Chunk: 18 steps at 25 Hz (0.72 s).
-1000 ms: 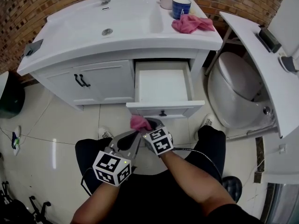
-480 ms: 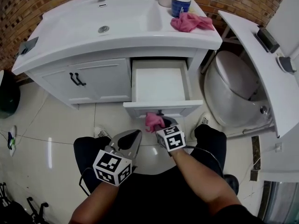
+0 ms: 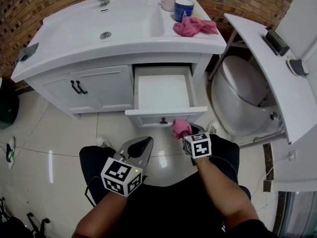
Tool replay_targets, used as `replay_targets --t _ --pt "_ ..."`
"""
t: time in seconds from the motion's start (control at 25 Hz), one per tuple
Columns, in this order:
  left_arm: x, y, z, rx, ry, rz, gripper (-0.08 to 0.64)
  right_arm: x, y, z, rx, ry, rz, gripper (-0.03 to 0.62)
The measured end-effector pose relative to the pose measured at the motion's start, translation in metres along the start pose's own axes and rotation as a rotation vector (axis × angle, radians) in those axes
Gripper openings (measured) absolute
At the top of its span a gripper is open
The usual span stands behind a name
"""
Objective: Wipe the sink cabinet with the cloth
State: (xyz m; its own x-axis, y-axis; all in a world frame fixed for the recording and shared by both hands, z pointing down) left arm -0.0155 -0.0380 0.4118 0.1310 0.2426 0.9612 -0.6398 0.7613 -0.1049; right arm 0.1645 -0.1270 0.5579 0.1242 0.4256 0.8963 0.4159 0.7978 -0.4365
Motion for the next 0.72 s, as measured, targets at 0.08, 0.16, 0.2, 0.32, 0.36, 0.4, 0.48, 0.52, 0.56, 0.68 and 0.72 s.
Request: replay_targets --t 0.08,0.16,0.2,0.32,0.36,0.4,0.48,0.52,0.56,0.68,0.72 --pt "0.000 -0.005 -0.006 0.010 -0.001 -0.001 0.006 0.001 0.008 -0.013 0.026 -0.005 -0.005 0.077" --pt "0.001 -0.010 -0.012 0.020 0.000 -0.001 0.006 0.002 0.016 -0.025 0.046 -0.006 -0.010 0.077" --pt "0.001 -0.012 -0.015 0.026 0.001 -0.001 0.006 0.002 0.019 -0.029 0.056 -0.005 -0.013 0.077" --pt "0.000 -0.017 -0.020 0.036 -0.002 -0.002 0.006 0.004 0.029 -0.044 0.103 -0.008 -0.015 0.077" --pt "0.000 -0.019 -0.021 0.037 -0.003 -0.003 0.006 0.004 0.032 -0.049 0.124 -0.012 -0.016 0.077" --pt "0.000 -0.020 -0.022 0.037 -0.004 -0.003 0.006 0.005 0.035 -0.053 0.143 -0.017 -0.017 0.077" --pt "0.000 -0.020 -0.024 0.036 -0.003 0.000 0.006 0.004 0.040 -0.058 0.156 -0.030 -0.019 0.077" --pt "0.001 -0.020 -0.025 0.036 0.000 0.002 0.006 0.002 0.043 -0.059 0.150 -0.034 -0.020 0.078" --pt "0.000 -0.019 -0.025 0.034 0.005 0.003 0.006 0.000 0.046 -0.058 0.140 -0.036 -0.024 0.078" --pt "-0.005 -0.014 -0.024 0.031 0.022 -0.001 0.006 -0.013 0.054 -0.051 0.098 -0.054 -0.049 0.077" --pt "-0.008 -0.011 -0.022 0.030 0.025 -0.002 0.006 -0.018 0.058 -0.047 0.084 -0.067 -0.058 0.078"
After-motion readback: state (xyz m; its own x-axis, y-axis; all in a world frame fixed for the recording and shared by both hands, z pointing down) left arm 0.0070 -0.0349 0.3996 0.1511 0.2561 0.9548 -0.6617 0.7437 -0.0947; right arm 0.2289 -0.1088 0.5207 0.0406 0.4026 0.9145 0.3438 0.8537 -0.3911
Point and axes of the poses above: the fingertips, and each gripper's own axes: y backward along the fingers, z to its left, x out of its underside, the point moved 4 cm from there along y, backward along the fingers, and after that the axes turned 15 degrees about -z, right-handed, at the moved point
